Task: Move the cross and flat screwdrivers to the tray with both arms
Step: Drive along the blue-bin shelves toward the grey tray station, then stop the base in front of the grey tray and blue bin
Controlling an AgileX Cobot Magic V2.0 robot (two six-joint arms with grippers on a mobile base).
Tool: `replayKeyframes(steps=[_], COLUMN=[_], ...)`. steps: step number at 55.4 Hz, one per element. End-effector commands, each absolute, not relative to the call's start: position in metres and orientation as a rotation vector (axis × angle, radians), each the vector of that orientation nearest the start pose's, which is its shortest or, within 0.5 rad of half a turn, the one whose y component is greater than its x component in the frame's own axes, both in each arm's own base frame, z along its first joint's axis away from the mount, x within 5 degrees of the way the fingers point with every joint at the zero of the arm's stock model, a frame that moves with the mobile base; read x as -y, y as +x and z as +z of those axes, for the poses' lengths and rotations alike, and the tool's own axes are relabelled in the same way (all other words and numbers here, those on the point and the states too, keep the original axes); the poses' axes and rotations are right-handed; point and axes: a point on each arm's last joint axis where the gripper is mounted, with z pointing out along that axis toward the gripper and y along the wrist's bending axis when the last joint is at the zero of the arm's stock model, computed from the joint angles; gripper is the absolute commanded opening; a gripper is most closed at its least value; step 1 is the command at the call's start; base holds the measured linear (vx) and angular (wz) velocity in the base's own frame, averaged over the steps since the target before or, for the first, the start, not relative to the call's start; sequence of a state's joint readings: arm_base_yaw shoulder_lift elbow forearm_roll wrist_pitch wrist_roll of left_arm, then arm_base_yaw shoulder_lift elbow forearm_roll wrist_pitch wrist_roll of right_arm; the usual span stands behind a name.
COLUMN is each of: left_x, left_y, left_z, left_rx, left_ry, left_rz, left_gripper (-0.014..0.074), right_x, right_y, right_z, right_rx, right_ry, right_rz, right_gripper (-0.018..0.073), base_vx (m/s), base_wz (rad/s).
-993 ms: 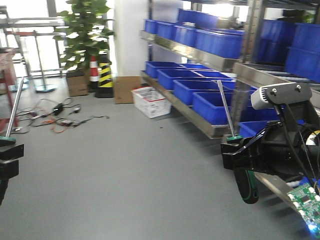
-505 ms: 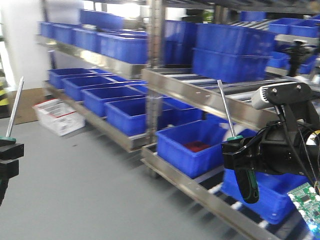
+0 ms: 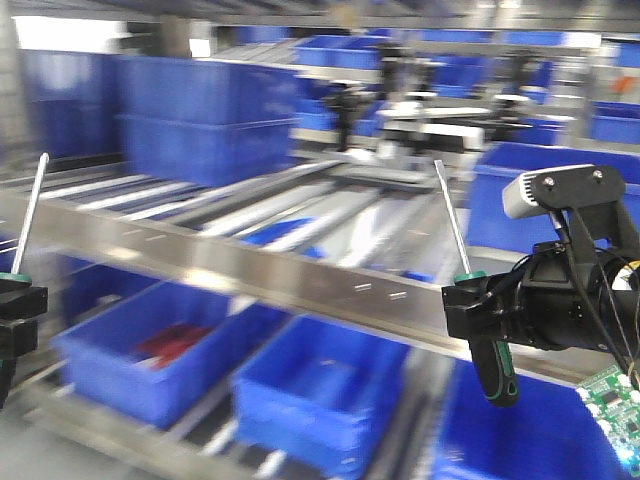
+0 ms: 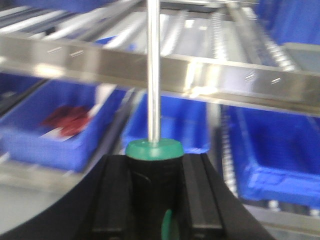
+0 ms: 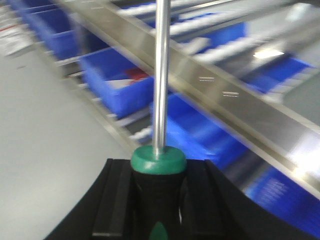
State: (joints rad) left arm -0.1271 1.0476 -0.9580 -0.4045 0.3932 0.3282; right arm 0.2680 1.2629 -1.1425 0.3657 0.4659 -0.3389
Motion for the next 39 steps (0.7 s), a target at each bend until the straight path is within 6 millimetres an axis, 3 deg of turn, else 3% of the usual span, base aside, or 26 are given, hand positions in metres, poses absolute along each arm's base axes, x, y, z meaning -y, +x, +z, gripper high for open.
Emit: replayKeyframes(steps=[1, 21, 39], left_x=[0.041, 0.041, 0.041], left_y=[0.2219, 0.2219, 0.2219], left_z=[0.3963, 0.3963, 0.3963], left_rx=[-1.811, -1.811, -1.811], left_ry=[0.134, 0.134, 0.134], left_rz=[-0.266, -0.266, -0.266], left_gripper=[-0.0006, -0.0006, -0.0006], right_x=[-0.0851, -0.0851, -0.0851], right_y=[0.2645, 0.2645, 0.2645], right_z=[0.4027, 0.4027, 0.4027], right_rx=[-1.878, -1.878, -1.878], right_ry=[-0.339, -0.339, -0.339], right_rz=[0.317, 0.317, 0.317], right_gripper=[-0.0008, -0.0008, -0.0008], base_vx=[0.37, 0.33, 0.3], base_wz=[-0.86, -0.74, -0.4])
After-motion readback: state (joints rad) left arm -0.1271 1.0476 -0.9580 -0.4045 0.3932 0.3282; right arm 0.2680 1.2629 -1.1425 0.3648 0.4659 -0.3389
